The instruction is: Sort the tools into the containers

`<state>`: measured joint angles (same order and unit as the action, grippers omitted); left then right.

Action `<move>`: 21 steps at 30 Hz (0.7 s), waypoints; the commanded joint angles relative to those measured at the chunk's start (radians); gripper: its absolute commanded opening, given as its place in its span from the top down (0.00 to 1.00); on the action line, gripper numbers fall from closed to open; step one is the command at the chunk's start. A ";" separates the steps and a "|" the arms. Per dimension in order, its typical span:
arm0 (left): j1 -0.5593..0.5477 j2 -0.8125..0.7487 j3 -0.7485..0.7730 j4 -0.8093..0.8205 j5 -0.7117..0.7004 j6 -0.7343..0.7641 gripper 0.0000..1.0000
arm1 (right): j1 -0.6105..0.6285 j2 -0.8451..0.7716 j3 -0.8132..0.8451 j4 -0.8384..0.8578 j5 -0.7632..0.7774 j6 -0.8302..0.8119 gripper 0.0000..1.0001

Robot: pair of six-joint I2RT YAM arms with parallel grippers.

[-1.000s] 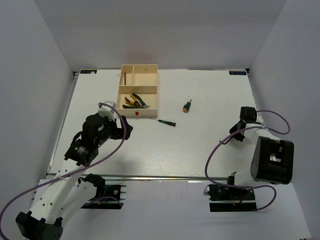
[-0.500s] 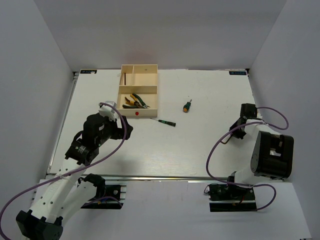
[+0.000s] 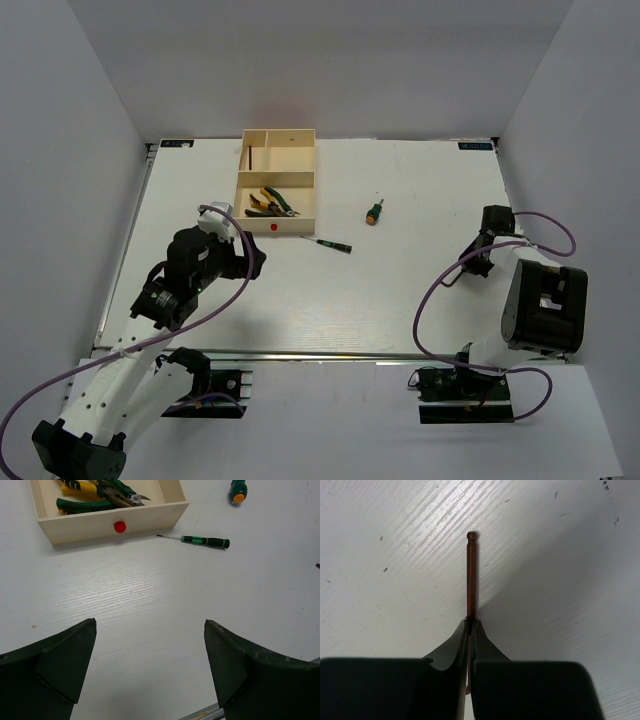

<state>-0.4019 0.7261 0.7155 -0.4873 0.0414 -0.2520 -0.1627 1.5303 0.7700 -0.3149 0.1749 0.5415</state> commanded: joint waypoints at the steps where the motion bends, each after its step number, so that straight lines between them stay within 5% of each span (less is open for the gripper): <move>1: 0.000 -0.008 0.004 -0.004 -0.003 -0.003 0.02 | 0.008 0.050 -0.067 -0.132 -0.032 -0.034 1.00; 10: 0.000 0.025 0.029 0.050 0.106 -0.076 0.02 | 0.075 -0.166 -0.063 -0.070 -0.149 -0.126 1.00; 21: 0.000 0.183 0.104 0.147 0.206 -0.171 0.02 | 0.325 -0.303 0.069 -0.081 -0.146 -0.127 1.00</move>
<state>-0.4019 0.8875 0.7639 -0.3901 0.2058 -0.3870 0.1062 1.2625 0.7803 -0.4103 0.0513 0.4244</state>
